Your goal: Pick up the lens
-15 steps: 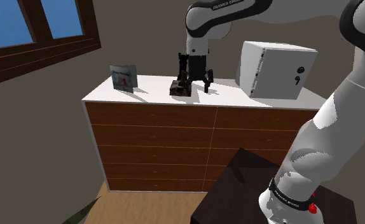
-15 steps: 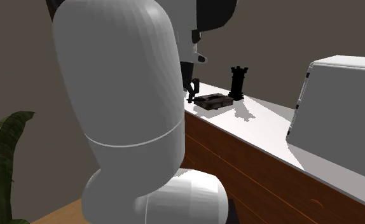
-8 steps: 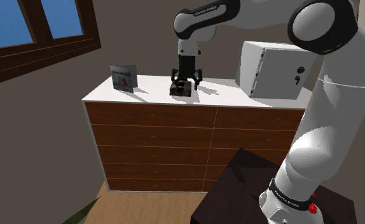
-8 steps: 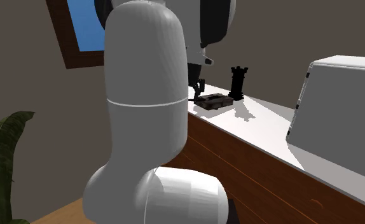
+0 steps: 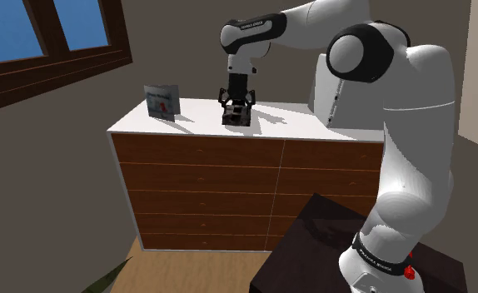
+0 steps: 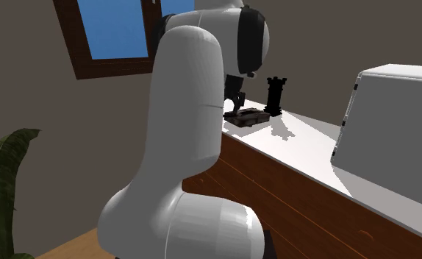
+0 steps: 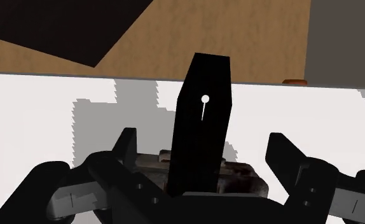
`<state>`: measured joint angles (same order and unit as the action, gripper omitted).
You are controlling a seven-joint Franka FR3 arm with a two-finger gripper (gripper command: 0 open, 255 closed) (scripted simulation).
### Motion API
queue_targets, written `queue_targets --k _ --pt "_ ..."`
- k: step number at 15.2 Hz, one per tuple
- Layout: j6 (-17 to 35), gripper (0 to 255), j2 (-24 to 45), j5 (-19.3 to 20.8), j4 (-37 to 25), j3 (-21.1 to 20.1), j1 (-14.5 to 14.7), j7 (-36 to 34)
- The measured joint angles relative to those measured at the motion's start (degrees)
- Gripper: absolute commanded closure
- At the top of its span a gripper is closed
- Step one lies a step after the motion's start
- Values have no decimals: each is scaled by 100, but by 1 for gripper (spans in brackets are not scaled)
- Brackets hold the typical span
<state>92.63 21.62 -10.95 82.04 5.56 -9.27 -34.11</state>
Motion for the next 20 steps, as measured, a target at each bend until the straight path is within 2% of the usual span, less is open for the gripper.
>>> queue_targets --k 7,8,20 --pt "446 0 127 -34 326 9 -11 53" --pt "471 255 131 -35 349 10 -12 59" --pt "392 255 131 -31 272 15 -21 53"
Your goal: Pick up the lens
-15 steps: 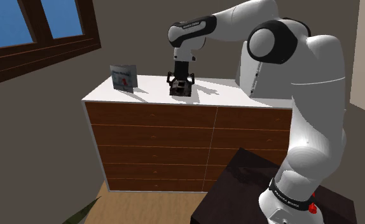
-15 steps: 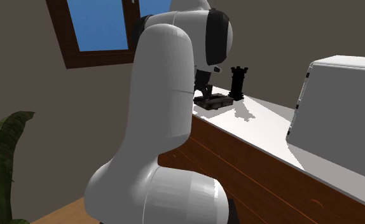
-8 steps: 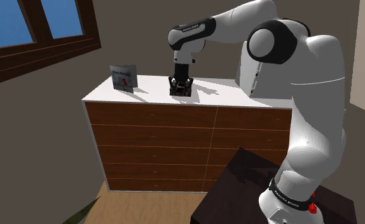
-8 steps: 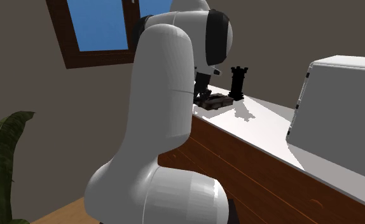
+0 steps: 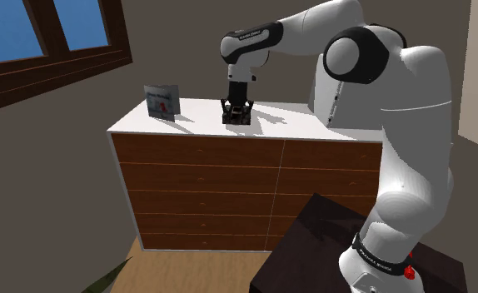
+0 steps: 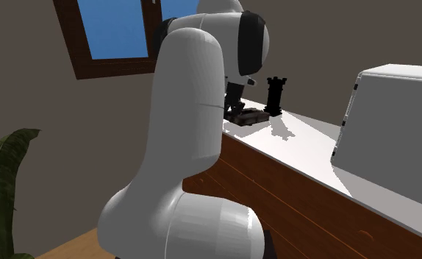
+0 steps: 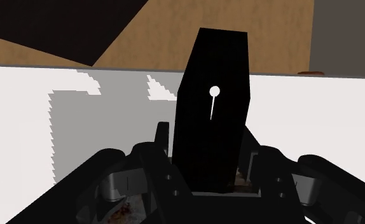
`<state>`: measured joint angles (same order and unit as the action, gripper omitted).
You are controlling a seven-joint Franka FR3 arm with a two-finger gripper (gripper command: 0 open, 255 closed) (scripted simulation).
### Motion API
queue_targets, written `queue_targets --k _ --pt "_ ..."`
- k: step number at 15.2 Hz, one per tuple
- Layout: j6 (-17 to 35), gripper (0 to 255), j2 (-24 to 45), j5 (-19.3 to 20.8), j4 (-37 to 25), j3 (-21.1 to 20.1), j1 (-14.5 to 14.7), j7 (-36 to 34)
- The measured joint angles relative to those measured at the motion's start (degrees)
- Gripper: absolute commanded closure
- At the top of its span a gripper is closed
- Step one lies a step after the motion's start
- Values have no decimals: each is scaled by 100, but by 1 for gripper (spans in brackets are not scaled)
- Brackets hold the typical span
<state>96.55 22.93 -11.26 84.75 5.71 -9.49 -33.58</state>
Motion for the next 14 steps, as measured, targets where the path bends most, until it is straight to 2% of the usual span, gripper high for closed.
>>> queue_targets --k 14 --pt "-987 255 -18 13 -978 0 -34 -157"
